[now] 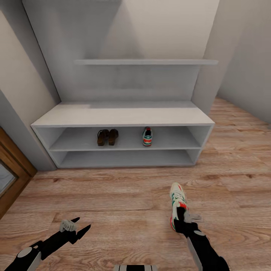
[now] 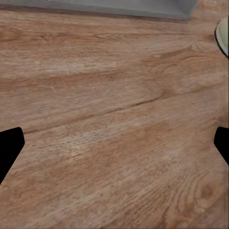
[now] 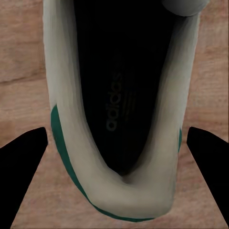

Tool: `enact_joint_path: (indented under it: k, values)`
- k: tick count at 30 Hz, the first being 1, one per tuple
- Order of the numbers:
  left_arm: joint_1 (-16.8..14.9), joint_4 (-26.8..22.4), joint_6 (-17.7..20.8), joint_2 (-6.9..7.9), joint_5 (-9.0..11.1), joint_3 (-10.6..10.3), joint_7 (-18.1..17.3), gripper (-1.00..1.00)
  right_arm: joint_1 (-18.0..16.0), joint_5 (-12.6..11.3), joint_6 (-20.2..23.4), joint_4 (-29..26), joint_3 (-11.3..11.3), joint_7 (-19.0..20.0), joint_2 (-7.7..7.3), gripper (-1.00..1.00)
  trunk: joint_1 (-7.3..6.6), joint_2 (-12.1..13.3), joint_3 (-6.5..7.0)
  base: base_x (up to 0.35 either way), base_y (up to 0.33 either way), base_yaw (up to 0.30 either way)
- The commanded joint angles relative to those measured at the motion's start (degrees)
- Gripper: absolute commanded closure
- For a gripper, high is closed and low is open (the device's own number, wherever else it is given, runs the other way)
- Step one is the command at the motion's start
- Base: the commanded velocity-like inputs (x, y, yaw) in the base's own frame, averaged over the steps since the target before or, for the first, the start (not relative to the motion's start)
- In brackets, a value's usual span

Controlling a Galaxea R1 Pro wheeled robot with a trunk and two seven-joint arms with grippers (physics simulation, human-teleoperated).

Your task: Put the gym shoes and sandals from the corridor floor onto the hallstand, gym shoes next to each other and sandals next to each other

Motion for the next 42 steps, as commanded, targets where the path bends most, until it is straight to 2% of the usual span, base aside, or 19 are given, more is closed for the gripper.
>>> enact_joint_path:
  k: [1, 2, 3, 5, 8, 9, 11, 14, 18, 25, 42]
  values:
    - [-0.02, 0.05, -0.18, 0.07, 0.33, 0.06, -0.73, -1.00, -2.50, 0.33, 3.43, 0.01, 0.38, -2.01, 2.09, 1.00, -0.01, -0.02, -0.05, 0.000, 0.000, 0.000]
    - [-0.02, 0.05, -0.19, 0.10, 0.43, 0.05, -1.17, -1.00, -4.83, 0.35, 6.48, 0.08, 1.15, -4.23, 3.91, 1.00, -0.01, -0.02, -0.05, 0.000, 0.000, 0.000]
    - [-0.02, 0.05, -0.20, 0.12, 0.45, 0.05, -1.36, -1.00, -5.92, 0.33, 7.92, 0.11, 1.64, -5.42, 4.75, 1.00, -0.01, -0.02, -0.05, 0.000, 0.000, 0.000]
    - [0.05, 0.05, -0.24, 0.15, 0.52, 0.05, -2.00, -1.00, -9.66, 0.16, 12.65, 0.12, 4.28, -9.94, 7.29, 1.00, -0.01, -0.02, -0.05, 0.000, 0.000, 0.000]
    - [0.56, 0.02, -0.30, 0.16, 0.56, 0.05, -2.34, -1.00, -13.88, -0.06, 15.70, 0.16, 7.59, -13.89, 7.29, 1.00, -0.01, -0.02, -0.05, 0.000, 0.000, 0.000]
    - [0.71, -0.01, -0.32, 0.16, 0.58, 0.05, -2.37, -1.00, -14.74, -0.09, 16.02, 0.17, 8.01, -14.36, 7.29, 1.00, -0.01, -0.02, -0.05, 0.000, 0.000, 0.000]
    - [1.31, -0.14, -0.46, 0.17, 0.61, 0.05, -2.49, -1.00, -19.21, -0.21, 16.97, 0.22, 9.13, -15.71, 7.29, 1.00, -0.01, -0.02, -0.05, 0.000, 0.000, 0.000]
    - [1.67, -0.07, -0.56, 0.15, 0.17, -0.02, -2.83, -1.00, -24.33, -0.33, 18.40, -0.21, 9.62, -16.32, 7.29, 1.00, -0.01, -0.02, -0.05, 0.000, 0.000, 0.000]
    - [2.03, 0.01, -0.50, 0.21, -0.03, 0.02, -4.25, -1.00, -25.01, -0.37, 18.61, -0.46, 9.67, -16.27, 7.29, 1.00, -0.01, -0.02, -0.05, 0.000, 0.000, 0.000]
    - [2.10, 0.04, -0.16, 0.09, -0.07, 0.00, -4.01, -1.00, -25.05, -0.24, 18.61, 0.01, 9.59, -16.16, 7.29, 1.00, -0.01, -0.02, -0.05, 0.035, 0.000, 0.000]
    - [2.17, -0.03, -0.39, 0.00, -0.06, -0.08, -4.08, -1.00, -25.02, -0.12, 18.61, 0.26, 9.55, -16.15, 7.29, 1.00, -0.01, -0.02, -0.55, 0.260, -0.099, 0.057]
